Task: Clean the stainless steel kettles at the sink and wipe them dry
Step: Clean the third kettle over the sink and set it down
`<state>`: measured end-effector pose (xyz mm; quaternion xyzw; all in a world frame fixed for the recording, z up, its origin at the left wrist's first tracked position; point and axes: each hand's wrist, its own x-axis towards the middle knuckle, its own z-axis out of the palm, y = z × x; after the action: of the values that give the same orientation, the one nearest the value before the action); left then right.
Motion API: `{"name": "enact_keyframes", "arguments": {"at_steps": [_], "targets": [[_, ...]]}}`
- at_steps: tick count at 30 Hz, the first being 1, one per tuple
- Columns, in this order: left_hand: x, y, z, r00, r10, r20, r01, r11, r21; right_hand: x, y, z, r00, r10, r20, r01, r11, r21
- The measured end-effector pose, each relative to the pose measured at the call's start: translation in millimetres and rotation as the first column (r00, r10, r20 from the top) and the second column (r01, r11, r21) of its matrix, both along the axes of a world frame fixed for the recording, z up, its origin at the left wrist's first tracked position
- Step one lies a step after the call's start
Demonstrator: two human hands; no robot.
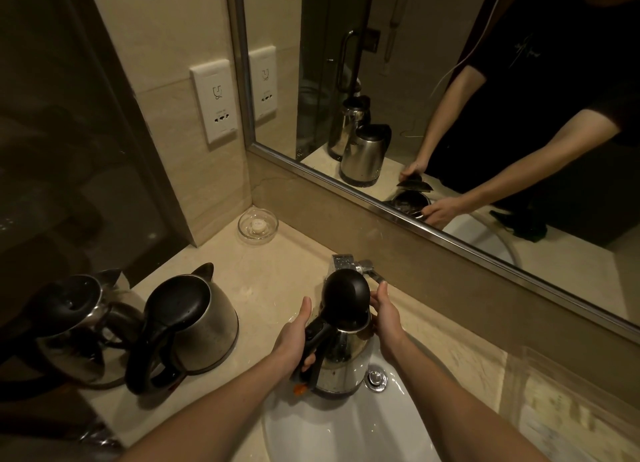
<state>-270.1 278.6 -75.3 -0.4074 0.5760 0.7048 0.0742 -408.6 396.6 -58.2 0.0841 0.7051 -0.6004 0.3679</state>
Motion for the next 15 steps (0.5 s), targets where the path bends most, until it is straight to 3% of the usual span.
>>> {"name": "enact_keyframes", "arguments": {"at_steps": [15], "targets": [[1.0, -2.7, -0.3, 1.000, -0.013, -0.011, 0.013, 1.000, -0.005, 0.9, -1.6, 2.2, 1.000, 0.026, -0.004, -0.026, 0.999, -0.030]]}}
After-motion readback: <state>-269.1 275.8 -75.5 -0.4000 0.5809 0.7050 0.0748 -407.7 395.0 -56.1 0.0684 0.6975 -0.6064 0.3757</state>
